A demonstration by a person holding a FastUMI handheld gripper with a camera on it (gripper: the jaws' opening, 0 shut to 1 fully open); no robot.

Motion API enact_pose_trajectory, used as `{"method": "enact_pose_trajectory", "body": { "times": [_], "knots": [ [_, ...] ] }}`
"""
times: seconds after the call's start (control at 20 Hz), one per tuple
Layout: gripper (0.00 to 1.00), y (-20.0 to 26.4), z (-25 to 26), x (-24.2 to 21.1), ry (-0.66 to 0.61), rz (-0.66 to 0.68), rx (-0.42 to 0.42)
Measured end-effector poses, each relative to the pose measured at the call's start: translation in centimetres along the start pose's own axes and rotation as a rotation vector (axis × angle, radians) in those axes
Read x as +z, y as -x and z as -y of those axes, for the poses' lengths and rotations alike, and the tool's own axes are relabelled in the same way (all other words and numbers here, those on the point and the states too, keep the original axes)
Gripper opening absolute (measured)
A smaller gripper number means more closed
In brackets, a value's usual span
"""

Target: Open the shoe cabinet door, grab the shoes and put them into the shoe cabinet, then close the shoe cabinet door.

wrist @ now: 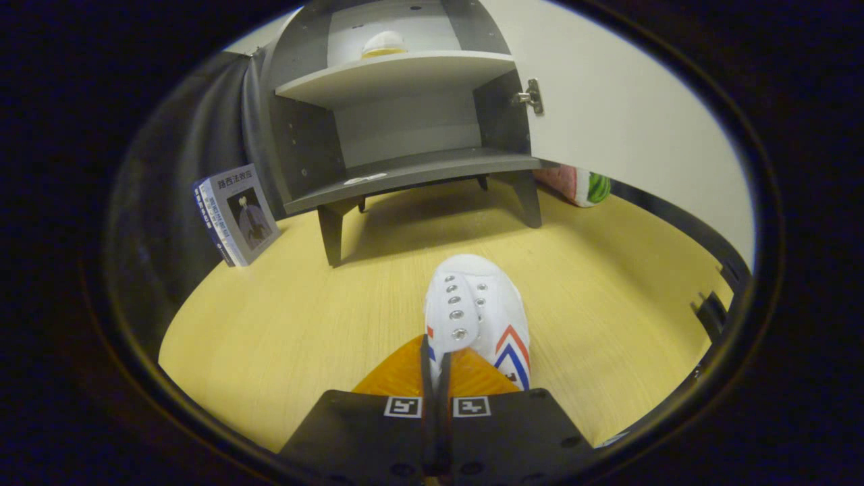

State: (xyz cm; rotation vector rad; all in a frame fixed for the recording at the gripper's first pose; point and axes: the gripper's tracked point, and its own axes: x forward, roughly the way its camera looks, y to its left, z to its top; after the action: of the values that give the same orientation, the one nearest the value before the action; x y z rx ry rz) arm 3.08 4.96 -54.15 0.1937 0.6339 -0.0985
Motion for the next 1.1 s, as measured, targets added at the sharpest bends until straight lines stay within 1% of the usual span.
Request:
{"method": "enact_pose_trajectory", "body": {
  "times": [0.25, 0.4, 0.5, 0.6, 0.7, 0.9, 1.1],
  "knots": [
    [0.02, 1.1, -0.5, 3.4, 0.045, 0.044, 0.020],
    [0.02, 1.8, -0.2, 6.1, 0.035, 0.075, 0.023],
    [0.02, 2.9, -0.1, 9.1, 0.024, 0.111, 0.024],
    [0.02, 4.0, 0.1, 12.3, 0.046, 0.138, 0.012],
    [0.02, 5.6, 0.2, 16.2, 0.068, 0.164, -0.006],
    [0.02, 8.7, 0.3, 24.8, 0.060, 0.231, -0.039],
    [0.02, 10.2, -0.8, 32.2, 0.104, 0.283, -0.066]
  ]
}}
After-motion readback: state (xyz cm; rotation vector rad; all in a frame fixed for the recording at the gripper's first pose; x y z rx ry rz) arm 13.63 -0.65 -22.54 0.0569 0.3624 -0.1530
